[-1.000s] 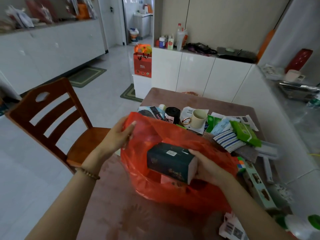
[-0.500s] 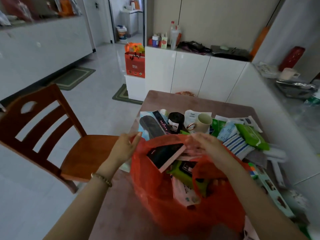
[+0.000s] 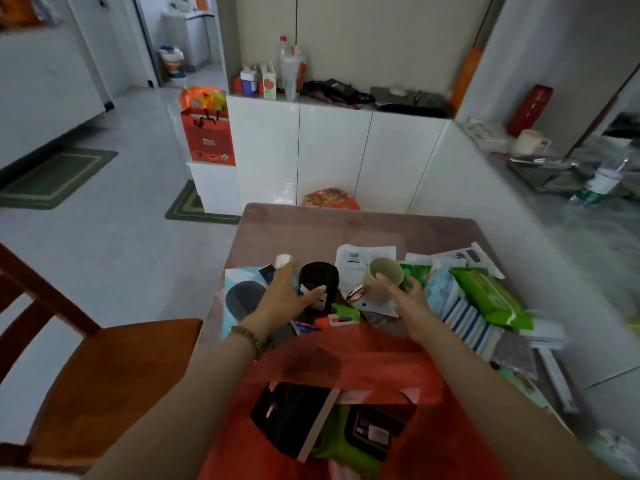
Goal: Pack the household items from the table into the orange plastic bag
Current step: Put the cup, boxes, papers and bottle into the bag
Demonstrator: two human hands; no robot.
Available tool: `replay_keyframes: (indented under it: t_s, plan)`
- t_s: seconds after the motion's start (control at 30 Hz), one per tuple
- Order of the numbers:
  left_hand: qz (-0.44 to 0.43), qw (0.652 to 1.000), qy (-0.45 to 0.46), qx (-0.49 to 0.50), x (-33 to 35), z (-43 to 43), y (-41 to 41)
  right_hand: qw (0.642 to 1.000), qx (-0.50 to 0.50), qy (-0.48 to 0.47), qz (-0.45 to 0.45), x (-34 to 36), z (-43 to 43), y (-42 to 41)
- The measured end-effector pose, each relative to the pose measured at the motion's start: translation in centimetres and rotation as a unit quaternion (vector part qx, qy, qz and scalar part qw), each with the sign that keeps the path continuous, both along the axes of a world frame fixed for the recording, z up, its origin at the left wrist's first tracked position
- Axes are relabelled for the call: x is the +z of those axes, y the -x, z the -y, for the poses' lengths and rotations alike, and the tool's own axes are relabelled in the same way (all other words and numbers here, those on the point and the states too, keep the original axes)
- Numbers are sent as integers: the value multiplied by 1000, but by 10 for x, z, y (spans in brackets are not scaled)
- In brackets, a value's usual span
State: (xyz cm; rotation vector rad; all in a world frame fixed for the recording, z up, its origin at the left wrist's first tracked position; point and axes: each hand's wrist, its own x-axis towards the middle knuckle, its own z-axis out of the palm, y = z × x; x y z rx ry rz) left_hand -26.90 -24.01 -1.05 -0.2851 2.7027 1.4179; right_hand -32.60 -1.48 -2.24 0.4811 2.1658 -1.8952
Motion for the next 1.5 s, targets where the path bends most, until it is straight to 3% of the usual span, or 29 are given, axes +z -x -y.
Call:
replay_keyframes:
  t_s: [0.2,0.5,0.6,0.77,0.83,0.9,0.97,1.07,1.17,1.33,1.37,1.43,1.5]
  plan:
    - [18,994,101,-39,-49,-7,61,982,7,-172,-77,-45,-2,60]
    - [43,980,195,-11,-71,-15,90,964,9,-238,-122,-63,2,77]
    - [-24,987,148,60,-41,-11,73,967,-22,-180,-182,-20,-4,61]
    - [-170,974,-56,139,54,0,2,977,-17,-32,-210,74,-20,-7]
    - [-155,970,-137,125,85,7,-40,977,21,99,-190,101,-23,-49]
    - [-97,966,-224,91,96,15,-82,963,93,228,-112,105,-25,-92]
    - [-47,969,-230,80,93,23,-119,943,180,281,-17,92,-24,-131]
    - [28,985,-152,76,79,26,-162,956,198,209,57,63,-19,-174]
    - [64,990,-117,48,56,14,-191,971,235,-29,27,39,-22,-201]
    - [148,986,2,-78,4,-26,-203,881,353,-313,24,8,-34,-221]
    - [159,983,18,-88,-4,-33,-205,871,347,-346,25,2,-33,-225]
    - [152,981,55,-108,-19,-43,-212,899,283,-334,-1,-8,-27,-236]
    - [141,974,90,-149,-30,-49,-220,923,227,-300,-82,-17,-23,-244]
